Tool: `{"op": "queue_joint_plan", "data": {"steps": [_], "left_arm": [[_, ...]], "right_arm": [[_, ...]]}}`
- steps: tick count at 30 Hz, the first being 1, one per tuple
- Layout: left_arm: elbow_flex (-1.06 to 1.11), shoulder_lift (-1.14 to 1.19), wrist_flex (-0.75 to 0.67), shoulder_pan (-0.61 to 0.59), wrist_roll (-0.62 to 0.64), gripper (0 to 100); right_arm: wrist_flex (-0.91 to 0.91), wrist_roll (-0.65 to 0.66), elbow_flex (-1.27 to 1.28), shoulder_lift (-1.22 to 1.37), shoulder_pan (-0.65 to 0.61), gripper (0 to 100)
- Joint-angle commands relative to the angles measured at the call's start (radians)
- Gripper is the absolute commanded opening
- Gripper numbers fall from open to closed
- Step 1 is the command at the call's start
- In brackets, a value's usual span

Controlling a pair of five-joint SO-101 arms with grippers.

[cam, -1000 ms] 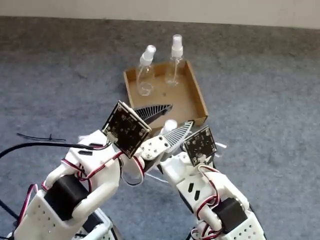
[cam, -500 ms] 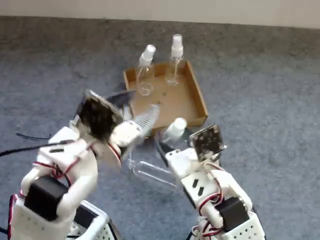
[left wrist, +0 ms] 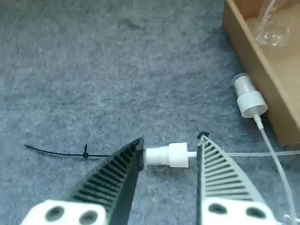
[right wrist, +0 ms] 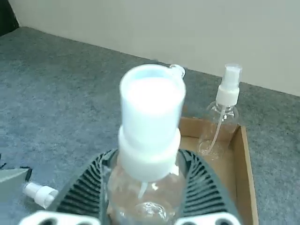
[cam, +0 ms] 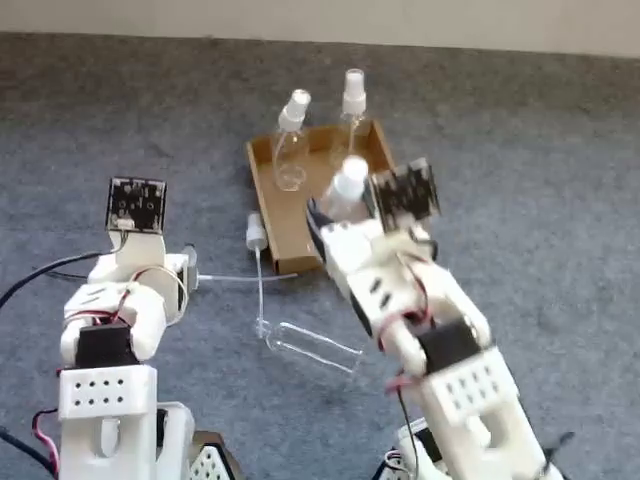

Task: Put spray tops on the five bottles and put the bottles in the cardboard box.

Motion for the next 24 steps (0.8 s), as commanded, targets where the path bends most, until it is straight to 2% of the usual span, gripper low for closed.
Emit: {"op": "queue_joint_plan", "data": {"steps": [1,4,10,16,24], "left_arm": [[0.108,-0.012,-0.178,-0.025,-0.003,18],[0.139,-0.012,-0.249,-0.053,-0.003,18],[0.157,-0.012,-0.253,-0.067,-0.005,18],[0.168,-0.012,-0.253,-0.062,-0.005,18],[0.168,-0.01,-0.255,-0.061,-0.005,18]], "right_arm": [[-0.087,0.009,-0.162,0.179,0.047,0.3],[-0.122,0.009,-0.229,0.294,0.07,0.3],[-0.217,0.014,-0.298,0.47,0.073,0.3],[-0.484,0.224,-0.245,0.627,0.096,0.3],[-0.713,0.137,-0.15,0.705,0.228,0.3]]}}
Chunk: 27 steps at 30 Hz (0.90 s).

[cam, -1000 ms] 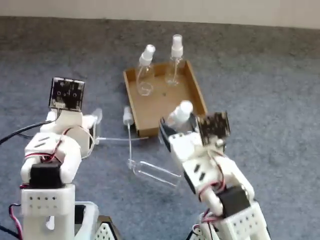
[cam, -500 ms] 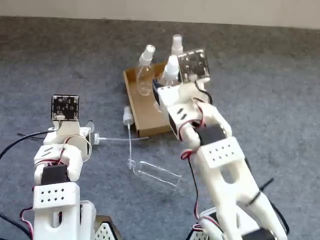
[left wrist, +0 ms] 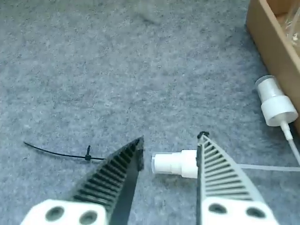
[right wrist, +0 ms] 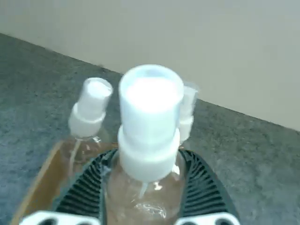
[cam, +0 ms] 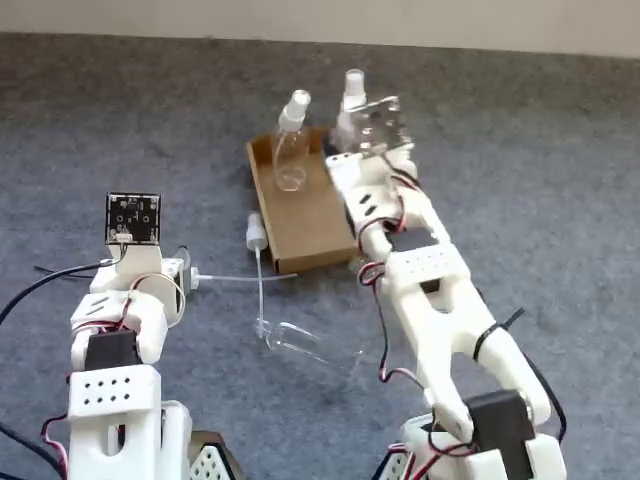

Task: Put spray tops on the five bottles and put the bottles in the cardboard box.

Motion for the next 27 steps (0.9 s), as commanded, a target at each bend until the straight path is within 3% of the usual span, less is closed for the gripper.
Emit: {"op": "queue_joint_plan", "data": {"steps": [1,9,27], "left_arm": [[-0.004,-0.01,-0.032,-0.007,-0.005,18],[0.044,-0.01,-0.12,-0.007,-0.005,18],[0.045,-0.01,-0.117,-0.007,-0.005,18]], "right_arm": [[-0.105,-0.018,0.024,0.004,0.044,0.3],[-0.165,-0.018,0.065,0.11,0.039,0.3],[-0.234,-0.018,0.062,0.266,0.038,0.3]]}}
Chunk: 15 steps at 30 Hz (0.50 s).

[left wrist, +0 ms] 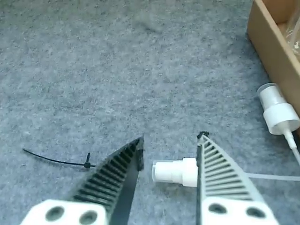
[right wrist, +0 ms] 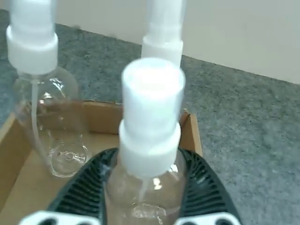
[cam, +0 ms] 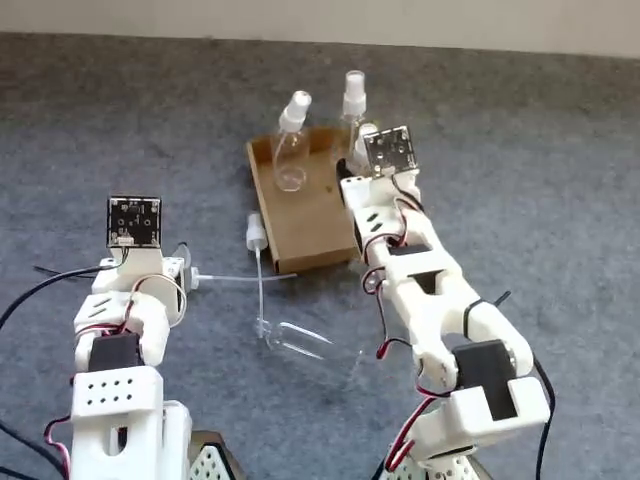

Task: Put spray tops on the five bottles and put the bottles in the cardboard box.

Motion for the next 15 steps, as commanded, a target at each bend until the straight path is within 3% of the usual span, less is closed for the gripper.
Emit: {"op": "queue_joint_plan", "data": {"steps": [1,4,10,15], "left_arm": [[-0.004,-0.01,-0.025,-0.007,-0.005,18],[-0.004,-0.01,-0.025,-0.007,-0.005,18],[-0.004,-0.01,-0.025,-0.007,-0.005,18],[-0.004,-0.01,-0.025,-0.007,-0.005,18]], "right_arm": [[-0.004,-0.005,-0.015,0.002,0.007,0.4],[-0.004,-0.005,-0.015,-0.002,0.007,1.8],[0.002,-0.005,-0.015,-0.002,0.005,15.0],[0.002,-0.005,-0.015,-0.004,0.005,16.6]]}}
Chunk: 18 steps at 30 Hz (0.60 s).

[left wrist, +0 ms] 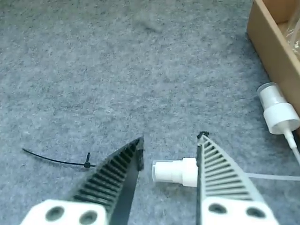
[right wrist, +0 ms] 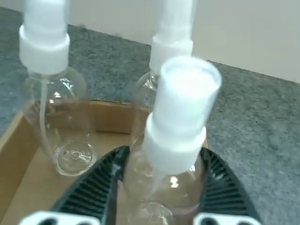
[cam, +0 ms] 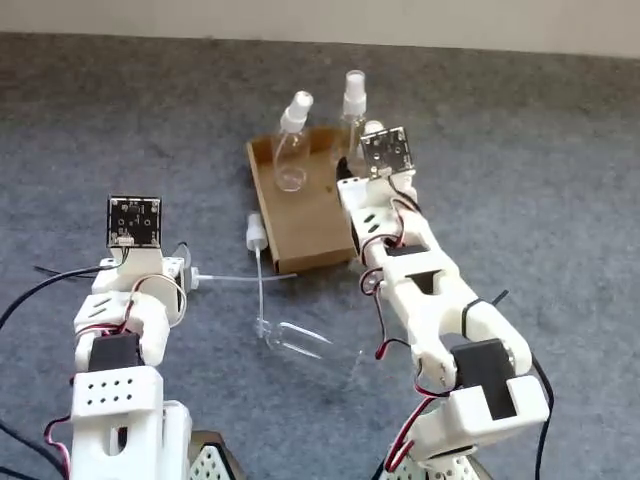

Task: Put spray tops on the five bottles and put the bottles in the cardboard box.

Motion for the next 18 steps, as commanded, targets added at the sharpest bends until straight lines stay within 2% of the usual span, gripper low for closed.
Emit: {"op": "queue_joint_plan", "data": {"steps": [1,18], "left_arm": [[-0.004,-0.01,-0.025,-0.007,-0.005,18],[-0.004,-0.01,-0.025,-0.007,-0.005,18]], "right_arm": [[0.002,-0.005,-0.015,-0.004,0.012,16.6],[0.002,-0.005,-0.059,-0.005,0.012,16.7]]}}
